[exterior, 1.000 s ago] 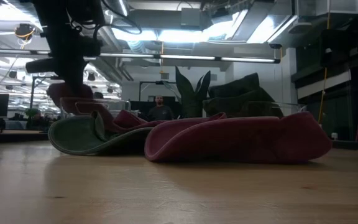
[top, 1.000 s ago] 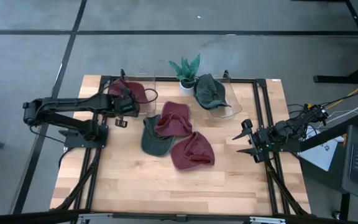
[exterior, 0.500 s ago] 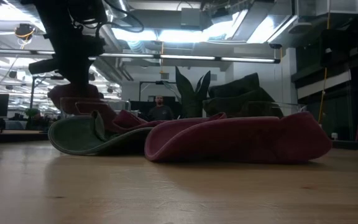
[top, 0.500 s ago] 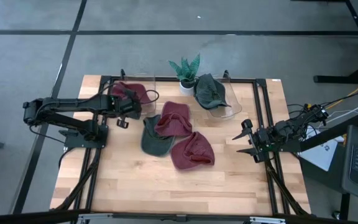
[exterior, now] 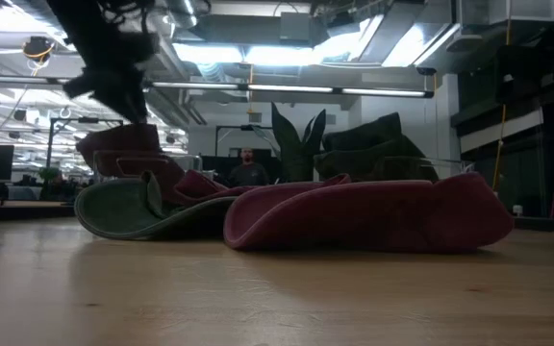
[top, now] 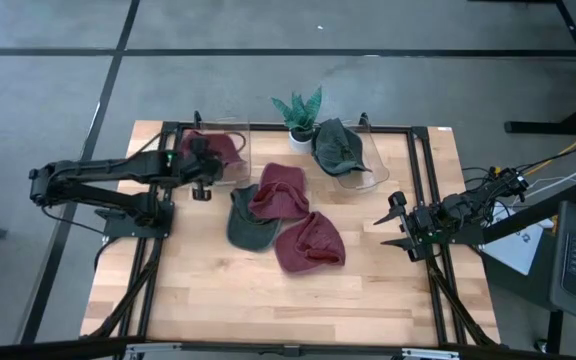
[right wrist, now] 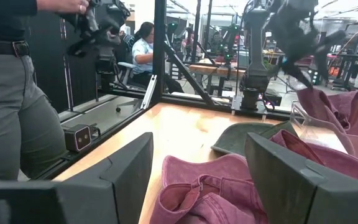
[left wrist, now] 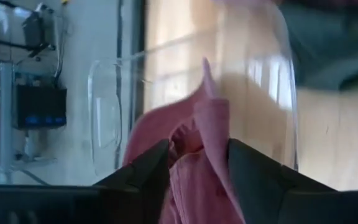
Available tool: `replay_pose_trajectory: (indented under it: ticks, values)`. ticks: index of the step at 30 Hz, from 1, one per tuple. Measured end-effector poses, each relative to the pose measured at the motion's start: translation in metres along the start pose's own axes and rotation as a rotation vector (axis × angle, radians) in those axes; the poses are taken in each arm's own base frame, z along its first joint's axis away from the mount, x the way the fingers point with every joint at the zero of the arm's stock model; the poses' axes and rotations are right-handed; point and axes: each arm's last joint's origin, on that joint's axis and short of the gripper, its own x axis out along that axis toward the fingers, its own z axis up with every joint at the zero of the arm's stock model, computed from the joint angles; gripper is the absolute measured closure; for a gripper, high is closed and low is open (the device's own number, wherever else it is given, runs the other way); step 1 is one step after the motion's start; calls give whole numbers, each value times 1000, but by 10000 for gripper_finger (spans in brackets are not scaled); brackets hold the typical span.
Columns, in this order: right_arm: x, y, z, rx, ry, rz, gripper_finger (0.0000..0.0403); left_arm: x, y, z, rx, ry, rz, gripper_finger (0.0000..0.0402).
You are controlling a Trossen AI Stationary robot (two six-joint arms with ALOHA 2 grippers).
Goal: Pick & Place hat
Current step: Put the bottom red cap into the left bin
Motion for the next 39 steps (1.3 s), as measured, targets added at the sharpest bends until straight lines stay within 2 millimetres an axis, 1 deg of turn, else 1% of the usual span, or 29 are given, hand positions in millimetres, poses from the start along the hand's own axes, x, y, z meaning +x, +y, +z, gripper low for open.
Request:
replay_pose_trajectory:
  ticks: [4,9,12,14,17,19,22,25,29,33,36,39]
  values:
    - [0,0,0,0,0,0,150,-19,12,0,-174,-75,23,218]
    - [0,0,0,0,0,0,150,-35,22,-6,-358,-123,68,216]
    - [0,0,0,0,0,0,150,-35,23,-15,-465,-62,106,218]
    - [0,0,0,0,0,0,150,-32,26,-21,-571,-6,123,218]
    - [0,0,0,0,0,0,150,-24,30,-23,-681,46,129,219]
    - [0,0,0,0,0,-1,150,-19,33,-23,-687,75,132,219]
    - [0,0,0,0,0,0,150,-10,38,-26,-651,142,144,219]
    - [0,0,0,0,0,0,150,-2,43,-28,-606,214,100,219]
    - [0,0,0,0,0,0,150,1,61,-20,-639,253,60,219]
    - [0,0,0,0,0,0,150,2,84,-14,-660,290,92,219]
    - [0,0,0,0,0,0,150,8,97,-15,-678,326,76,219]
    - [0,0,0,0,0,0,150,19,104,-21,-697,370,45,219]
